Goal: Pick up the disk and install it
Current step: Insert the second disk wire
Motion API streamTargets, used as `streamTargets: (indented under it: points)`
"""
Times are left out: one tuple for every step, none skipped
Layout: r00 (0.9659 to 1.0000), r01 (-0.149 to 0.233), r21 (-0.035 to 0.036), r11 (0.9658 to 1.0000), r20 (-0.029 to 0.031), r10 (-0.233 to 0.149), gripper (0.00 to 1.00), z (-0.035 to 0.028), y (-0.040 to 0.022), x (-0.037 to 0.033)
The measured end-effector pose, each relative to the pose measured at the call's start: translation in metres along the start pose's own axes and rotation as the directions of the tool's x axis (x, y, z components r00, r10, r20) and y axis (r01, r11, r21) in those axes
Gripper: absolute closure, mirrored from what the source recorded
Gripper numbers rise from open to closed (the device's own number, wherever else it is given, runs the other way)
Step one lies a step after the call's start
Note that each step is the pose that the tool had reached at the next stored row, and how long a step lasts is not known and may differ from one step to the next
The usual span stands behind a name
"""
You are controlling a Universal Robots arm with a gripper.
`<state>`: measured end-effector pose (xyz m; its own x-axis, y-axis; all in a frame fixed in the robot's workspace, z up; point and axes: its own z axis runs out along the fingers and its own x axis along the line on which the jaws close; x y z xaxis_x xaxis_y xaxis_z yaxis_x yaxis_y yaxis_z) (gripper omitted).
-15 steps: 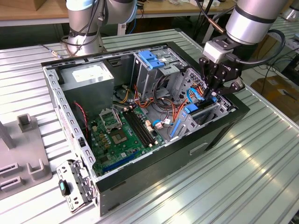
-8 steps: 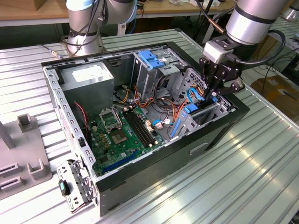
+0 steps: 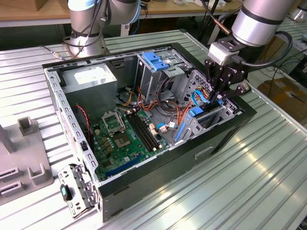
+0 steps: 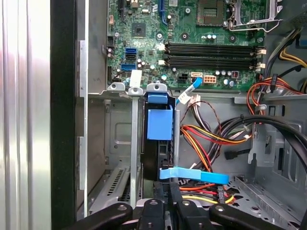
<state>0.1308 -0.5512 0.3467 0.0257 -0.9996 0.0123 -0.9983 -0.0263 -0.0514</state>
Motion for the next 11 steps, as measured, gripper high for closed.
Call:
streamTargets:
  points:
    - [1.0, -0.002, -0.0001, 1.0, -0.0003, 0.002, 0.84, 0.0002, 0.0, 0.0002]
    - [1.0, -0.004, -0.0001, 1.0, -0.0003, 0.004, 0.84, 0.0005, 0.0001, 0.0003]
    - [1.0, -0.007, -0.0001, 1.0, -0.0003, 0.007, 0.84, 0.0012, 0.0001, 0.0004]
    - [1.0, -0.008, -0.0002, 1.0, -0.0006, 0.008, 0.84, 0.0014, 0.0001, 0.0004]
    - [0.9999, -0.011, -0.0002, 0.9999, -0.001, 0.011, 0.84, 0.0015, 0.0001, 0.0004]
    - [0.9999, -0.013, -0.0002, 0.9999, -0.0011, 0.013, 0.84, 0.0017, 0.0001, 0.0004]
    - [0.9999, -0.014, -0.0002, 0.9999, -0.0011, 0.014, 0.84, 0.0019, 0.0002, 0.0004]
    - [0.9999, -0.016, -0.0002, 0.9999, -0.0011, 0.016, 0.84, 0.002, 0.0002, 0.0004]
    - [0.9999, -0.016, -0.0002, 0.9999, -0.0011, 0.016, 0.84, 0.002, 0.0002, 0.0005]
    - [0.9999, -0.016, -0.0002, 0.9999, -0.0011, 0.016, 0.84, 0.002, 0.0002, 0.0004]
    - [0.9999, -0.016, -0.0002, 0.9999, -0.001, 0.016, 0.84, 0.0022, 0.0002, 0.0004]
